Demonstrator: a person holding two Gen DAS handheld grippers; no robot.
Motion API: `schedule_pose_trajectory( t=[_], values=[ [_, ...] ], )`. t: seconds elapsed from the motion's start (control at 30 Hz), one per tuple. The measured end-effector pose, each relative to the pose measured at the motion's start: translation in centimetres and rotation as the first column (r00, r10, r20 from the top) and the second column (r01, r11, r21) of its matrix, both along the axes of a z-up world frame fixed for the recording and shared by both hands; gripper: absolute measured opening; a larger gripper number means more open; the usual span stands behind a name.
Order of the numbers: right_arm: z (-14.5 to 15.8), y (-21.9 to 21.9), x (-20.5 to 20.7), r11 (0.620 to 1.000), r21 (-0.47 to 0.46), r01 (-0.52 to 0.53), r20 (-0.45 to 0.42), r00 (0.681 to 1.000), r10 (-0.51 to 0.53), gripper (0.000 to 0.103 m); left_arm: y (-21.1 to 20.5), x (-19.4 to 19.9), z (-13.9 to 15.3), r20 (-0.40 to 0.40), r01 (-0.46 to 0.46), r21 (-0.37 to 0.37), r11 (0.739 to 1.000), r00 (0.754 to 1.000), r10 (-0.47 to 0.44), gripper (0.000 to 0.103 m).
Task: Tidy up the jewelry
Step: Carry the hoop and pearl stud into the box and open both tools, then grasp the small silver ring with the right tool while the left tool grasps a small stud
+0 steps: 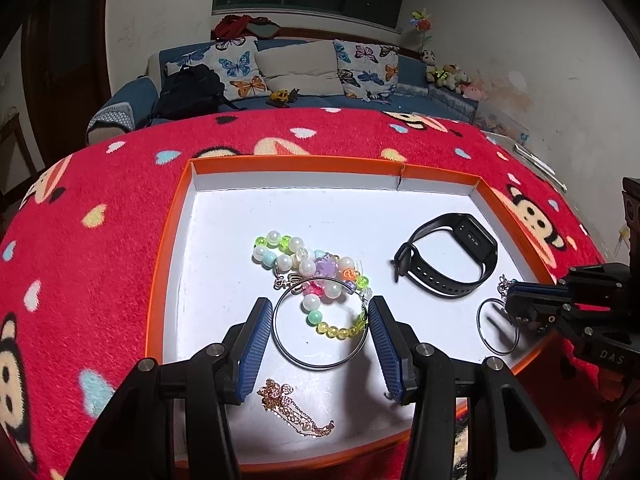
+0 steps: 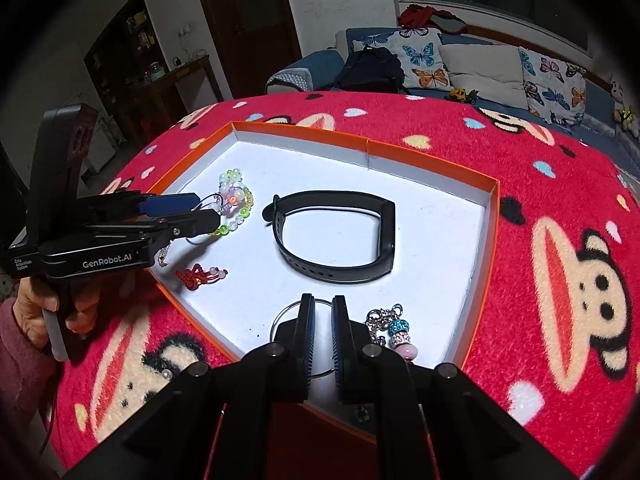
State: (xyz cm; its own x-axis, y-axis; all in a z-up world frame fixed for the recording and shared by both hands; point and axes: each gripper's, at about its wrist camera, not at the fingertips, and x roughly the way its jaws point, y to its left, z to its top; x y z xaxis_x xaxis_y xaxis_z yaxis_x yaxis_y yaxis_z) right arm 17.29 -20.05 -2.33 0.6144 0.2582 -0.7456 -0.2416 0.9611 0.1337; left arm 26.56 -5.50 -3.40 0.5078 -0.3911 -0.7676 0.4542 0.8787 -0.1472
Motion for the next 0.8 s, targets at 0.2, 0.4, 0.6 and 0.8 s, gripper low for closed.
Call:
schedule_pose_trajectory(
  t=[0.2, 0.4, 0.6, 0.8],
  values=[
    [0.3, 0.0, -0.6, 1.0, 0.005, -0.005, 0.008, 1.0, 0.005, 0.02, 0.3, -0.2, 0.3, -0.002, -0.008, -0.017, 1.0, 1.0, 0.008, 0.054],
    [0.8, -0.1, -1.8, 1.0, 0.023, 0.0, 0.024, 1.0, 0.0, 0.027, 0.5, -1.5, 1.5, 0.021, -0.011, -0.008, 1.0, 1.0, 0.011, 0.054],
    [1.7, 0.6, -4.5, 0.999, 0.005, -0.034, 0.071, 0.997, 0.033, 0.036, 0.8, -4.5, 3.2, 0.048, -0.004, -0.013, 1.0, 0.999, 0.005, 0.055],
    [1.2, 1.7, -6.6, 0.998, -0.007, -0.064, 0.076, 0.995, 0.064, 0.047, 1.4, -8.1, 3.8, 0.045, -0.002, -0.014, 1.0, 0.999, 0.002, 0.056]
  ],
)
